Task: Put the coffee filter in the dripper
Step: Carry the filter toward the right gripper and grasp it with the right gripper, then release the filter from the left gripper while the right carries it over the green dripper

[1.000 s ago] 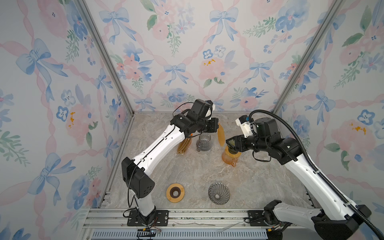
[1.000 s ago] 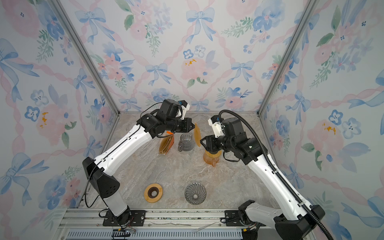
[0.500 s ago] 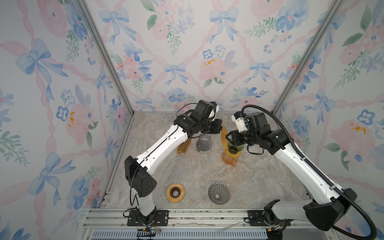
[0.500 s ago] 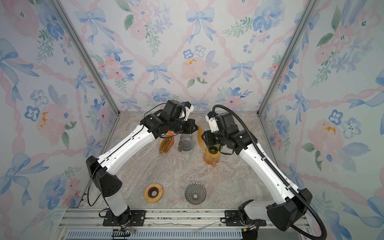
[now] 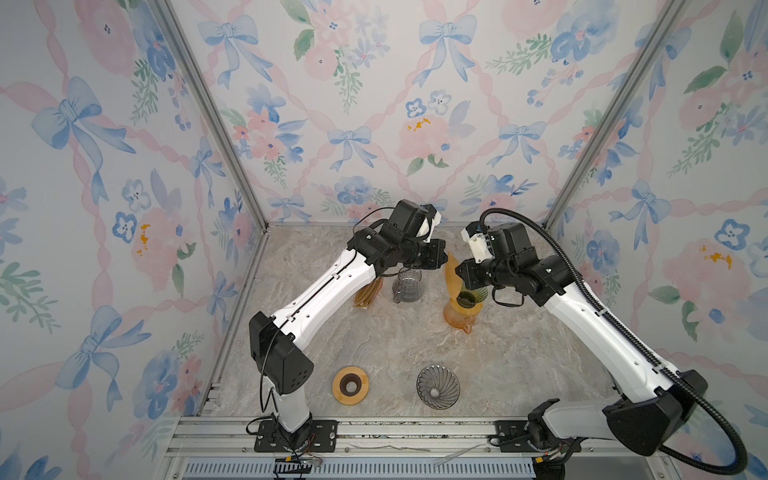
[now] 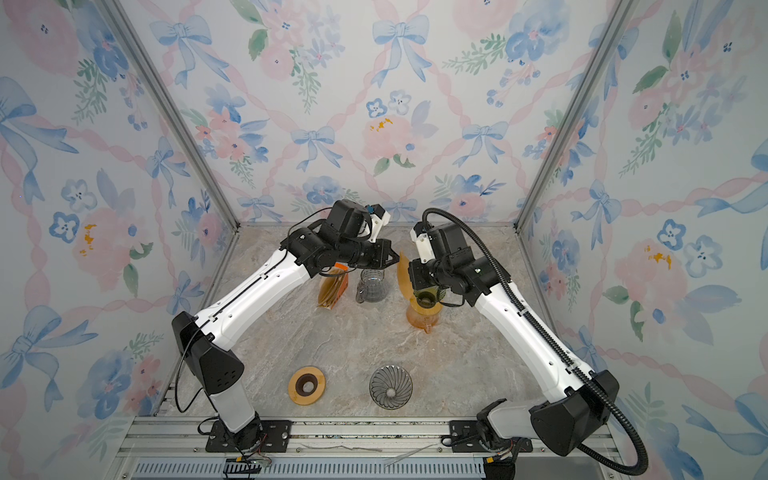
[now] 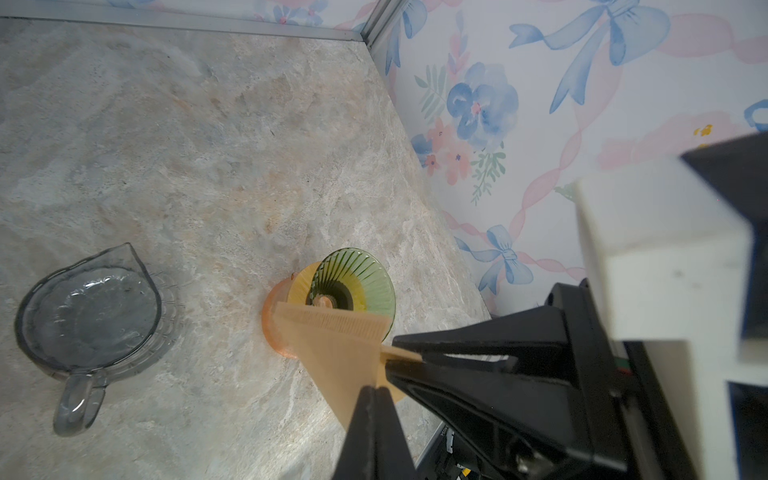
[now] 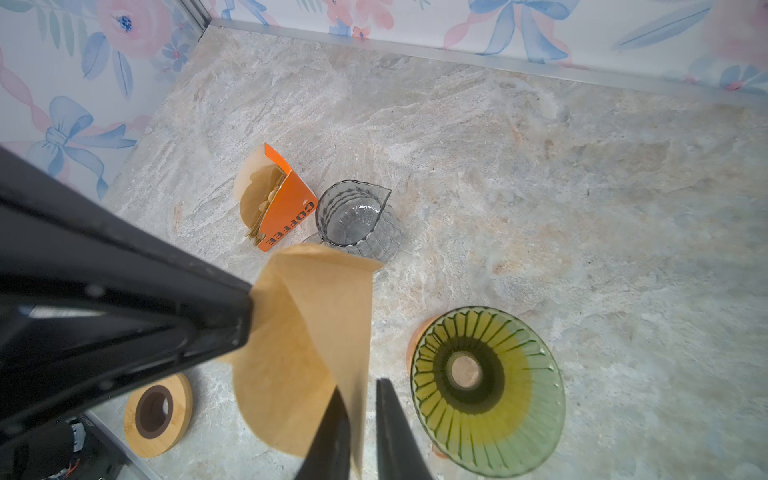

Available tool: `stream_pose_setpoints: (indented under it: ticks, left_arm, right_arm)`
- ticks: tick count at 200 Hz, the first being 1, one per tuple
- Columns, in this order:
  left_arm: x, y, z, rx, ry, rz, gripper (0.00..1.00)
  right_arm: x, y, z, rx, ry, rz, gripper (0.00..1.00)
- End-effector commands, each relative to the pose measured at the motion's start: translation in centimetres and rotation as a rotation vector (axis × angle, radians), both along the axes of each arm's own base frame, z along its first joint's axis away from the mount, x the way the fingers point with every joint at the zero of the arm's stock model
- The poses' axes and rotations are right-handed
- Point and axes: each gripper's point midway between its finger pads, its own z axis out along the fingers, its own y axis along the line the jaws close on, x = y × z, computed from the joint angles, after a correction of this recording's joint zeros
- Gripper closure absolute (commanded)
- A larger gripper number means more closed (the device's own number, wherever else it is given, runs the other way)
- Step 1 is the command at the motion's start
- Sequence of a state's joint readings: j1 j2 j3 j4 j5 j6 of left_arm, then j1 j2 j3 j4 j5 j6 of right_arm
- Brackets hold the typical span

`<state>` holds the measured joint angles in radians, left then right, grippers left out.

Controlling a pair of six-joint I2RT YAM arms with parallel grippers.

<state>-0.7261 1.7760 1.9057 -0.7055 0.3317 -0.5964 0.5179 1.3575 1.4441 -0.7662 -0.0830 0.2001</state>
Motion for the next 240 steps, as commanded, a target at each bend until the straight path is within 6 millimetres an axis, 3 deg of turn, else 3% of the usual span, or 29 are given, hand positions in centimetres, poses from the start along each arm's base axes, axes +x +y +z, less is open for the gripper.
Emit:
stream_pose_setpoints:
  ticks: [1,26,55,76,100,110,137,174,240]
  left_arm:
    - [-0.8,-0.3,-0.3,0.006,-0.006,-0.055,1.0]
    - [-1.0,-0.5,-0.3,0.005,-0.013,-0.078,1.0]
    - [-0.8,-0.6,0.1,0.007,-0.044,-0.101,0.86]
    - [-0.6,-0.8,0.8,0.001,-0.076,-0.119,0.64]
    - [-0.3,-0.8,1.8,-0.007,-0.116,-0.136,0.15]
    - [0.0,-0.6,2.2,-0.008,-0.134,-0.137,0.03]
    - [0.4,-0.2,2.5,0.009,-0.19,-0.162,0.02]
    - [0.2,0.7,1.5,0.095,-0.293,-0.214,0.02]
    - [-1.5,1.8,-0.4,0.089,-0.442,-0.289,0.02]
  right_arm:
    - [0.4,-0.4,2.0,0.017,-0.06,-0.014,0.88]
    - [0.2,-0.6,2.3,0.026,-0.071,-0.026,0.91]
    - [0.2,-1.0,2.3,0.023,-0.061,-0.051,0.95]
    - [0.3,-1.9,2.1,0.006,-0.039,-0.094,0.99]
    - [0.5,-3.2,1.9,0.001,-0.019,-0.147,0.99]
    - [0.7,-3.7,1.7,0.001,-0.002,-0.165,0.99]
    - [1.0,-5.5,0.7,-0.017,0.056,-0.227,0.99]
    - [1.0,-7.2,-0.7,-0.02,0.157,-0.266,0.99]
    - [1.1,-8.4,-3.2,-0.001,0.351,-0.253,0.98]
